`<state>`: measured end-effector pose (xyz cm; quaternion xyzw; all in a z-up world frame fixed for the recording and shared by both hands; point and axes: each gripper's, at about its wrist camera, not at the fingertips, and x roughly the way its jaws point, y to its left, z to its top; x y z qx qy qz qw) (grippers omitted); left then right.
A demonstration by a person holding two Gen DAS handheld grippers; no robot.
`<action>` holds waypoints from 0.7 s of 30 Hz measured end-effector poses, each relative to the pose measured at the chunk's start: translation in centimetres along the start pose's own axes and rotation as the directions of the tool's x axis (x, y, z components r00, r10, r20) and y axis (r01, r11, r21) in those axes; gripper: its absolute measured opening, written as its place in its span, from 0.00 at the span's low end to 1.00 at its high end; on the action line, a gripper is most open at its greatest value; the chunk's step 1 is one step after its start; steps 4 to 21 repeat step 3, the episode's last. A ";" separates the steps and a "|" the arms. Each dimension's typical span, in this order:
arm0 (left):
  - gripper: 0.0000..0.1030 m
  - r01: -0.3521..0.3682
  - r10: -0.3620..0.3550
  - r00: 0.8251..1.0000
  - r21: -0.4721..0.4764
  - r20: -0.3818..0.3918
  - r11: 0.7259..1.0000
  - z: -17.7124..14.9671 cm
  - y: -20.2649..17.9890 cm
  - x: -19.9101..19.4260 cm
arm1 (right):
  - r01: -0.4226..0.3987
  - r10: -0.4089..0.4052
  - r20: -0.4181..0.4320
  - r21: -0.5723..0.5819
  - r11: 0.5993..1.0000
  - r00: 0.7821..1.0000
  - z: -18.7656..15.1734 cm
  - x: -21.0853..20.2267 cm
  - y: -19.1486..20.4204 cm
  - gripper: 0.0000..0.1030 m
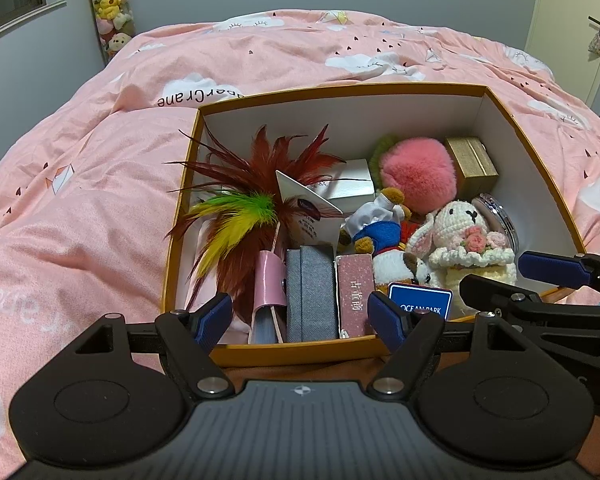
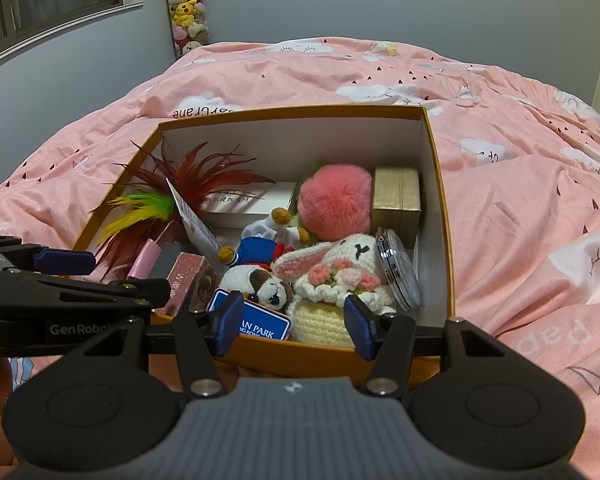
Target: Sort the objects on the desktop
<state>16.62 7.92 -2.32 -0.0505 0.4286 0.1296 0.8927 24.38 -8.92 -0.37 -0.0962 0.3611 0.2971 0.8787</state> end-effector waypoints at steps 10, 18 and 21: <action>0.86 0.002 -0.002 1.000 -0.001 0.000 1.000 0.0 0.0 0.0 | 0.000 0.000 0.000 0.001 1.000 1.000 0.0 0.0 0.0 0.56; 0.86 0.002 -0.002 1.000 -0.001 0.000 1.000 0.0 0.0 0.0 | 0.000 0.000 0.000 0.001 1.000 1.000 0.0 0.0 0.0 0.56; 0.86 0.002 -0.002 1.000 -0.001 0.000 1.000 0.0 0.0 0.0 | 0.000 0.000 0.000 0.001 1.000 1.000 0.0 0.0 0.0 0.56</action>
